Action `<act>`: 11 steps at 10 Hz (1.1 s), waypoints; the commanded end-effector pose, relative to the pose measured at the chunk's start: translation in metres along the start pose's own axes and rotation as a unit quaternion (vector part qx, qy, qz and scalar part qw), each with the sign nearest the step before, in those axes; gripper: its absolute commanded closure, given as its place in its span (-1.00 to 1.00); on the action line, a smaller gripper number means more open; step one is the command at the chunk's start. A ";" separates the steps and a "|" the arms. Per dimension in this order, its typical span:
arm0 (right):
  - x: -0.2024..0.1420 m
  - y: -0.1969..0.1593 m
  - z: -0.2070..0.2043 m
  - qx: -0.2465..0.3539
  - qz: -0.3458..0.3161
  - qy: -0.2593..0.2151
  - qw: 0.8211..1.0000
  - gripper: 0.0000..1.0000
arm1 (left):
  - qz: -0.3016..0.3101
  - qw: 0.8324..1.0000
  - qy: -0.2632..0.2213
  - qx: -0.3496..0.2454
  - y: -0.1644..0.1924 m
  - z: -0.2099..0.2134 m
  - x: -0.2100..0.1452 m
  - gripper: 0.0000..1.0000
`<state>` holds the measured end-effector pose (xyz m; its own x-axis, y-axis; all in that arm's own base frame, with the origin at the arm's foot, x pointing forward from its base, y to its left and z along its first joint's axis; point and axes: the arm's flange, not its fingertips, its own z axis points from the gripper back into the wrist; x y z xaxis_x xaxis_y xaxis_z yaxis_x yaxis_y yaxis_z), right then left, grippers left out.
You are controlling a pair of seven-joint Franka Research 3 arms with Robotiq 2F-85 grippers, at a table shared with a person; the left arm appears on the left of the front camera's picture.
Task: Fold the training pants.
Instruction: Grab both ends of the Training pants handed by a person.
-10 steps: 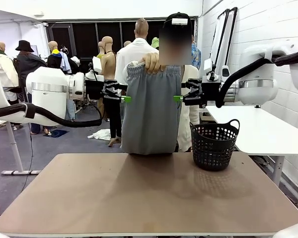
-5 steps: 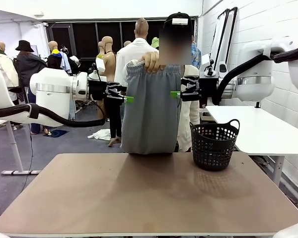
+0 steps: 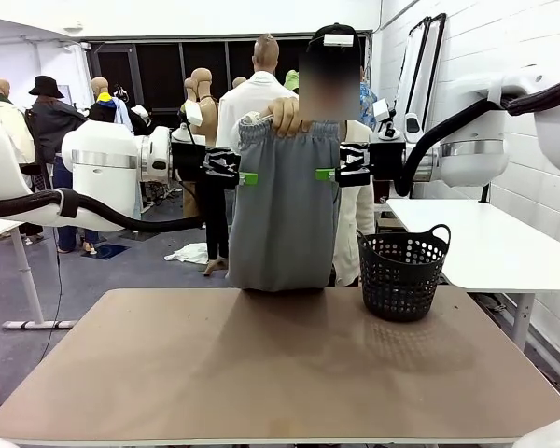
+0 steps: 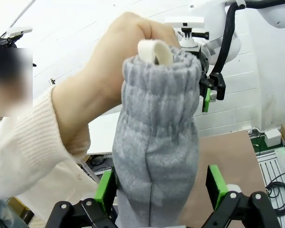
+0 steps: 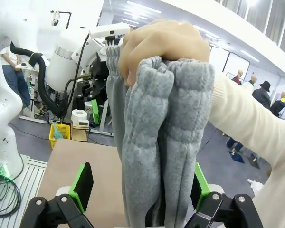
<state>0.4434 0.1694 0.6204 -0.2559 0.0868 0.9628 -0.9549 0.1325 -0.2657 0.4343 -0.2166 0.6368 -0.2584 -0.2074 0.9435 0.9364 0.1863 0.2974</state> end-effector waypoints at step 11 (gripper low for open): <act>0.000 -0.013 -0.015 0.024 -0.011 -0.007 1.000 -1.00 | 0.012 0.999 -0.032 0.007 0.024 -0.024 0.012 -1.00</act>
<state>0.4542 0.1818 0.6189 -0.2417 0.0776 0.9672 -0.9626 0.1065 -0.2491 0.4510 -0.2312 0.6474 -0.2526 -0.1552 0.9550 0.9451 0.1719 0.2779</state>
